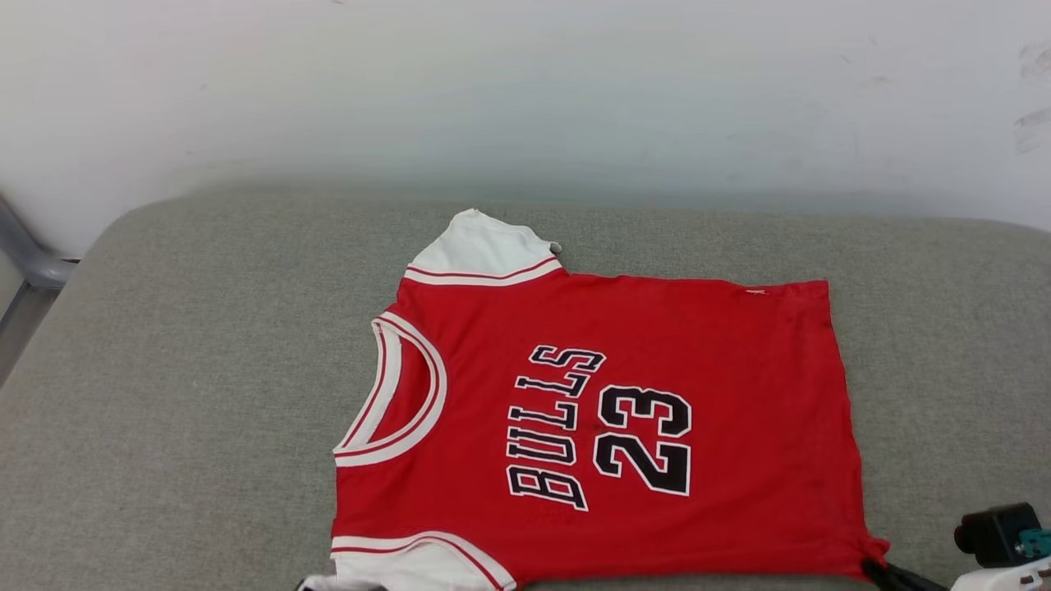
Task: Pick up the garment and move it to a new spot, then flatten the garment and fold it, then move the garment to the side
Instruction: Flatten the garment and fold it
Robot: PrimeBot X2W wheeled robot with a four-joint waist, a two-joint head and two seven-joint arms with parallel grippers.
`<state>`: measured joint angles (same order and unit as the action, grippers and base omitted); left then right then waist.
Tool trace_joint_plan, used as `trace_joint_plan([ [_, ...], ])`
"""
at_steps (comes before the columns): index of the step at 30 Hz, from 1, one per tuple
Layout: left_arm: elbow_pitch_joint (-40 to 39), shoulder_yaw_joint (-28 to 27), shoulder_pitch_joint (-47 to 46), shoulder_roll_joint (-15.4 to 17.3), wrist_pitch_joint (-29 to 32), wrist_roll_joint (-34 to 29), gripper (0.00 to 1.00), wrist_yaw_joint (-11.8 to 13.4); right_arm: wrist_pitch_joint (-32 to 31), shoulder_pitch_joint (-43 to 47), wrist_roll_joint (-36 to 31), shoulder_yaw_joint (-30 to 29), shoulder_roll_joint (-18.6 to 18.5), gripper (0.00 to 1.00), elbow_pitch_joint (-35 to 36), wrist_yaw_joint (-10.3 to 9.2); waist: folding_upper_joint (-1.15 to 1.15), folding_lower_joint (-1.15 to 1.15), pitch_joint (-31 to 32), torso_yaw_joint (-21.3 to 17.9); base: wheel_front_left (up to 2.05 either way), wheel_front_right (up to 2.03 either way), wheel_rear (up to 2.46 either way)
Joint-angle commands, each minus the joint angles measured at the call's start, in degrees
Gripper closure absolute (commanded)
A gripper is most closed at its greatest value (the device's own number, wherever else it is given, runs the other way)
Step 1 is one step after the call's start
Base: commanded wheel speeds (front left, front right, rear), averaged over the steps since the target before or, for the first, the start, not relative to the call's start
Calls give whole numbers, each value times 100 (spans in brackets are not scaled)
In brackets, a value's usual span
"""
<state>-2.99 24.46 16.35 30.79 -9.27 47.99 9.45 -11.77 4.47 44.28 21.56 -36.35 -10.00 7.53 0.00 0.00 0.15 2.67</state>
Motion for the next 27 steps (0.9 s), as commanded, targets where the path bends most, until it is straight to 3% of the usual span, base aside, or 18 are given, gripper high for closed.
trace_joint_plan([
  [1, -4, -15, -205, 81, 26, -73, 100, -40, -20, -144, -28, -31, 26, 100, 34, -9, 0, 0, -33, -27, 0, 0, 0],
  [7, 106, 87, -1519, 454, 509, -461, 100, -389, -86, -607, -2, -78, 71, 100, 149, -9, 0, 0, -419, -180, 0, 0, 0],
  [16, 645, 207, -2905, 478, 882, -682, 100, -786, -111, -1208, 62, -9, 96, 100, 103, -8, 0, 0, -1025, -278, 0, 0, 0],
  [27, 1636, 324, -4095, 299, 882, -863, 100, -1162, -8, -1828, 85, 45, 67, 100, -120, -9, 0, 0, -1753, -345, 0, 0, 0],
])
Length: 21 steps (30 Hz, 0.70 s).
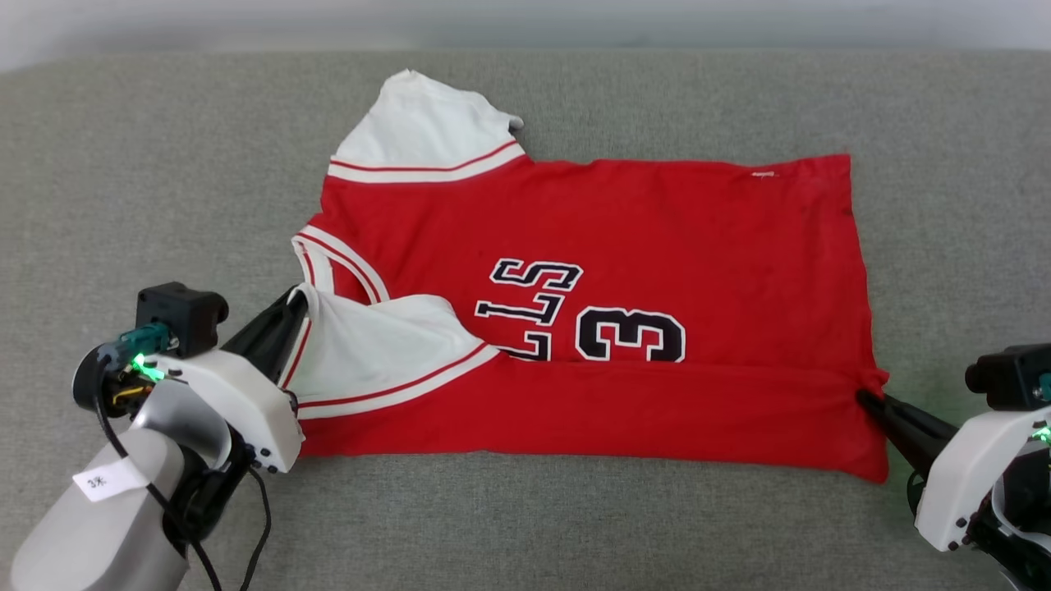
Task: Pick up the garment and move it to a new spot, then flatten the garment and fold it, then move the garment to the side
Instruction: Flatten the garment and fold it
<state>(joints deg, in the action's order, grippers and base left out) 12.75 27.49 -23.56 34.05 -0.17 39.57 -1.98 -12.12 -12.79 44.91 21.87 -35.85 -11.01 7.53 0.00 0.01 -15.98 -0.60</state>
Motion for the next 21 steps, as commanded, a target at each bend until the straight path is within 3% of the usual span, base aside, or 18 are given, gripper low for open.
trace_joint_plan([
  [1, 171, 26, -186, -41, -58, -49, 100, -40, 29, -146, 19, 41, 27, 100, -49, -9, 0, -1, -184, -23, 0, 0, 0],
  [16, 1476, 286, -647, -375, -369, -123, 100, -304, 45, -319, 54, 211, 106, 100, -409, -9, 0, -1, -221, -22, 0, 0, 0],
  [17, 1533, 277, -660, -388, -376, -105, 84, -298, 58, -304, 51, 185, 117, 74, -430, -9, 0, -1, -180, -10, 0, 0, 0],
  [18, 1582, 288, -674, -396, -390, -107, 28, -305, 59, -283, 67, 156, 132, 14, -453, -9, 0, -1, -137, 5, 0, 0, 0],
  [19, 1617, 295, -703, -389, -428, -137, 0, -303, 67, -271, 70, 126, 147, 0, -452, -9, 0, -1, -94, 21, 0, 0, 0],
  [21, 1669, 303, -744, -379, -390, -104, 0, -330, 106, -255, 56, 67, 167, 0, -409, -9, 0, -1, -9, 50, 0, 0, 0],
])
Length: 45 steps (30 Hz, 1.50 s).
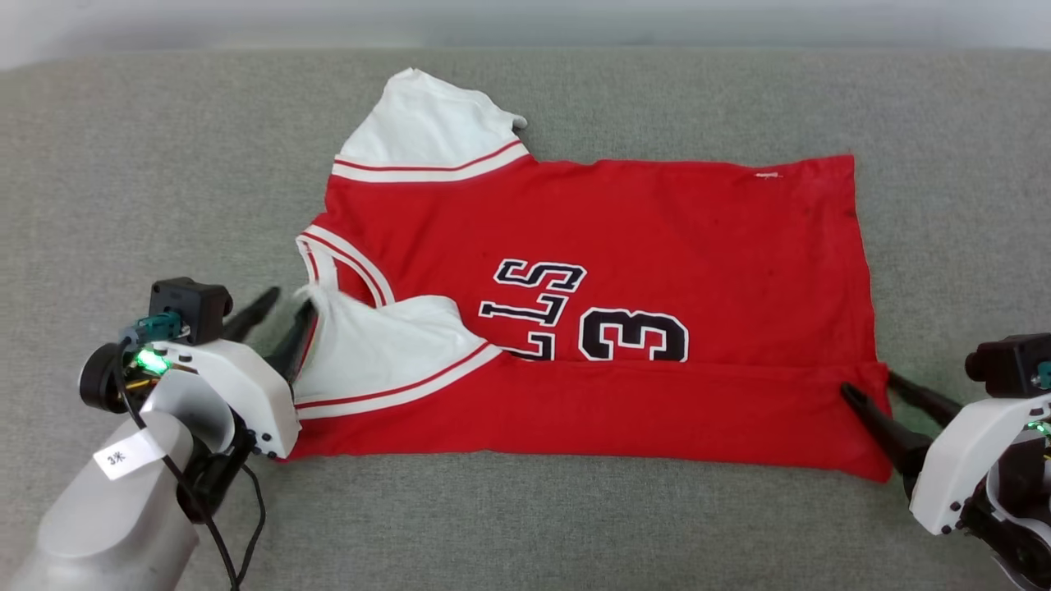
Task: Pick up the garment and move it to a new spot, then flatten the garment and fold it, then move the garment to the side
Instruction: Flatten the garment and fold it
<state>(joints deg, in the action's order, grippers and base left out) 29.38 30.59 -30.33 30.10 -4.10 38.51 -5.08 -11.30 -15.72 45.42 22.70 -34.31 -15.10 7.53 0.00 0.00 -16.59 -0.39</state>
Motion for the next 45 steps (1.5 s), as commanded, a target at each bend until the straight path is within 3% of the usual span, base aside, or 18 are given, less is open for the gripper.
trace_joint_plan([
  [1, 11, -5, -88, 40, 11, 11, 0, -33, 26, 56, 4, -52, 16, 0, 23, -9, 0, 0, 97, 45, 0, 0, 0],
  [7, -124, 57, -225, 246, 461, 156, 0, -103, 42, 136, -59, -363, 18, 0, 216, -9, 0, 0, 349, 132, 0, 0, 0],
  [19, -1038, 637, -507, 851, 3517, 1229, 0, -229, -273, 308, -344, -723, 246, 0, 548, -9, 0, 0, 563, 230, 0, 0, 0],
  [23, -1253, 806, -524, 1000, 4181, 1419, 0, -230, -379, 318, -424, -789, 323, 0, 655, -8, 0, 0, 513, 206, 0, 0, 0],
  [30, -1148, 936, -317, 1062, 4564, 1562, 0, -196, -467, 200, -503, -803, 445, 0, 752, -8, 0, 0, 353, 59, 0, 0, 0],
  [40, -573, 1202, -61, 882, 4466, 1541, 0, -191, -484, 36, -530, -766, 502, 0, 732, -8, 0, 0, 131, -97, 0, 0, 0],
  [41, -513, 1259, -36, 857, 4459, 1533, 6, -195, -485, 33, -526, -745, 504, 0, 714, -8, 0, 0, 148, -104, 0, 0, 0],
  [42, -470, 1283, -34, 840, 4406, 1522, 67, -200, -492, 28, -521, -731, 499, 0, 703, -8, 0, 0, 168, -107, 0, 0, 0],
  [43, -432, 1303, -29, 816, 4361, 1525, 100, -199, -507, 24, -510, -720, 484, 0, 692, -7, 0, 0, 198, -104, 0, 0, 0],
  [45, -363, 1373, -14, 785, 4297, 1547, 100, -209, -516, 13, -514, -706, 417, 0, 687, -7, 0, 0, 297, -87, 0, 0, 0],
])
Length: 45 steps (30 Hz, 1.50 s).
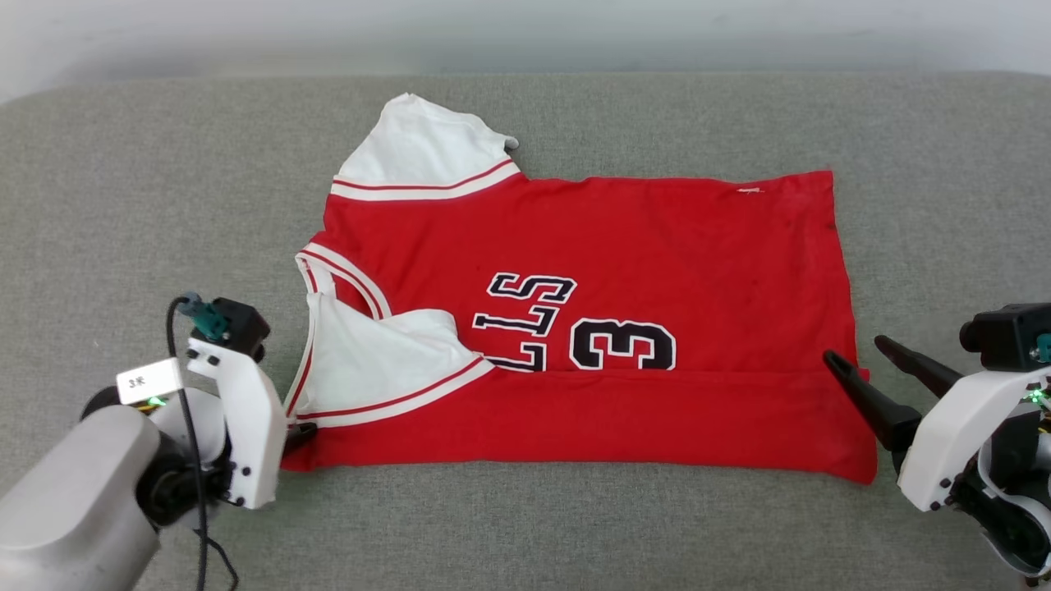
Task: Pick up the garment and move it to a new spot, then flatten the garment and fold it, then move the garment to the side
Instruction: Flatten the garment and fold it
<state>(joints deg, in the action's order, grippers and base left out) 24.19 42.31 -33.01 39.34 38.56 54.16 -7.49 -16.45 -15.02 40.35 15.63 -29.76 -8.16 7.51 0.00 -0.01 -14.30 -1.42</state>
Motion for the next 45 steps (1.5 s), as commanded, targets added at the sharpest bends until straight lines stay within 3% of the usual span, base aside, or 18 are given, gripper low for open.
trace_joint_plan([
  [1, 171, 197, 245, -141, -31, 6, 100, 29, -24, -63, -7, 8, -78, 0, 2, -6, 0, 1, 114, 25, 0, 0, 0],
  [9, -83, 98, 74, -26, -564, 178, 100, 18, -464, -266, -16, 3, -537, 0, 239, -5, 0, 1, 501, 128, 0, 0, 0],
  [15, -349, 162, 109, 108, -716, 224, 100, 17, -1448, -318, 181, 152, -948, 0, 461, -5, 0, 1, 594, 207, 0, 0, 0],
  [16, -440, 175, 93, 137, -786, 207, 100, 17, -1868, -323, 229, 195, -1087, 0, 536, -5, 0, 1, 583, 232, 0, 0, 0],
  [20, -587, 215, 30, 146, -852, 160, 100, 16, -2584, -258, 302, 266, -1170, 0, 561, -5, 0, 1, 493, 291, 0, 0, 0],
  [29, -755, 308, -164, 46, -944, 35, 100, 16, -3050, -115, 149, 424, -886, 0, 218, -5, 0, 1, 237, 430, 0, 0, 0],
  [42, -719, 440, -226, 31, -1115, 19, 100, 16, -2498, -79, 129, 1103, -158, 0, -963, -2, 0, 1, 40, 491, 0, 0, 0],
  [44, -679, 461, -158, 36, -1159, 50, 100, 16, -2279, -144, 151, 1155, -192, 95, -1001, -2, 0, 1, 88, 471, 0, 0, 0],
  [45, -661, 469, -126, 41, -1168, 58, 100, 16, -2190, -169, 174, 1175, -223, 100, -1015, -1, 0, 1, 120, 461, 0, 0, 0],
])
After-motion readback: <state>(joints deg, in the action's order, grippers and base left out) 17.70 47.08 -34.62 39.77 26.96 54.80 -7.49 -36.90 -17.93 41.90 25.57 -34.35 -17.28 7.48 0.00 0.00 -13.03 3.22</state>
